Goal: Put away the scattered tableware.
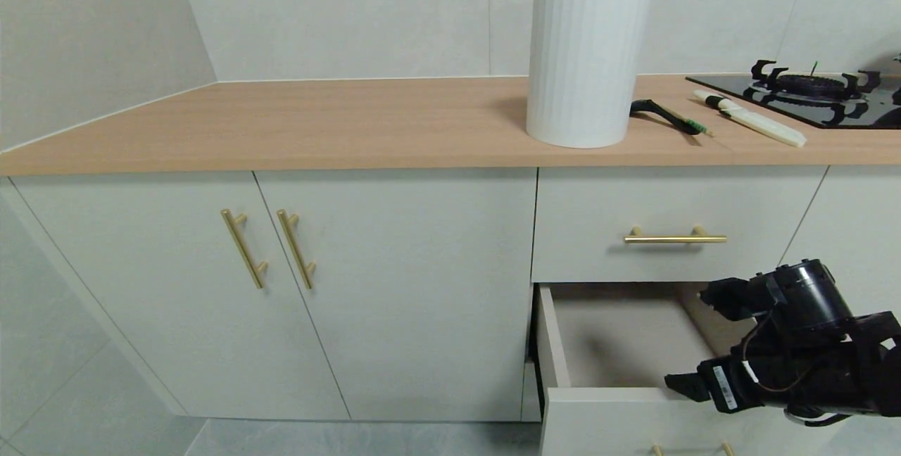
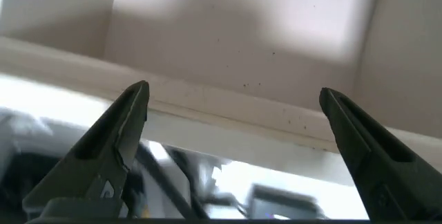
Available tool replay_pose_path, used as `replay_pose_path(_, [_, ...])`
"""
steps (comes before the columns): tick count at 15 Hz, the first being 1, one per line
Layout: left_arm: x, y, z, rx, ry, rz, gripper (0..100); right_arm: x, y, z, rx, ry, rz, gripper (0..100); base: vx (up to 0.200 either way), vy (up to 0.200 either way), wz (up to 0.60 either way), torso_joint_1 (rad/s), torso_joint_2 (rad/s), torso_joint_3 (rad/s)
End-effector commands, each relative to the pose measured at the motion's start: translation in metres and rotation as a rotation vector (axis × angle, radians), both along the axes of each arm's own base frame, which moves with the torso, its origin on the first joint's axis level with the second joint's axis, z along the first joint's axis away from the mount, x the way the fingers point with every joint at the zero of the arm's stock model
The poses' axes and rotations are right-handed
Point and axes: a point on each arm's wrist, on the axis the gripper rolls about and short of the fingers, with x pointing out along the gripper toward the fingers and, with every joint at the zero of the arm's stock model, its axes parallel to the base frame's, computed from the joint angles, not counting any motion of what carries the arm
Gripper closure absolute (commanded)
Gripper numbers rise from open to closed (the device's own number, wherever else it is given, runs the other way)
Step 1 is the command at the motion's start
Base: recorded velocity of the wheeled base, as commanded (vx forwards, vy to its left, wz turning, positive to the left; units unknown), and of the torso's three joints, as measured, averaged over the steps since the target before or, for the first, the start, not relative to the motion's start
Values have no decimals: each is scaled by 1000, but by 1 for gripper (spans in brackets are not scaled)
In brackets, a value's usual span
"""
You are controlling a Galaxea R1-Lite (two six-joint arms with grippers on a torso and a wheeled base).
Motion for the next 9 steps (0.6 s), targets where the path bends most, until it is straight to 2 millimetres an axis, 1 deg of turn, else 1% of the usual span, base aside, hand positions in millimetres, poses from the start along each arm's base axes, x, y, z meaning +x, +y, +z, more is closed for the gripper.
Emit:
replay_pose_path(1, [0, 0, 0, 0, 1, 1, 0, -11, 6, 8, -20, 11, 63, 0, 0, 0, 0, 0, 0, 0])
replay_pose_path(4, [0, 0, 0, 0, 1, 1, 0, -20, 6, 5, -70, 77, 114, 0, 0, 0, 0, 0, 0, 0])
replay_pose_path(6, [0, 0, 0, 0, 1, 1, 0, -32, 2, 6, -130, 155, 177, 0, 0, 0, 0, 0, 0, 0])
replay_pose_path(9, [0, 0, 0, 0, 1, 1, 0, -49, 4, 11, -168, 252, 250, 0, 0, 0, 0, 0, 0, 0])
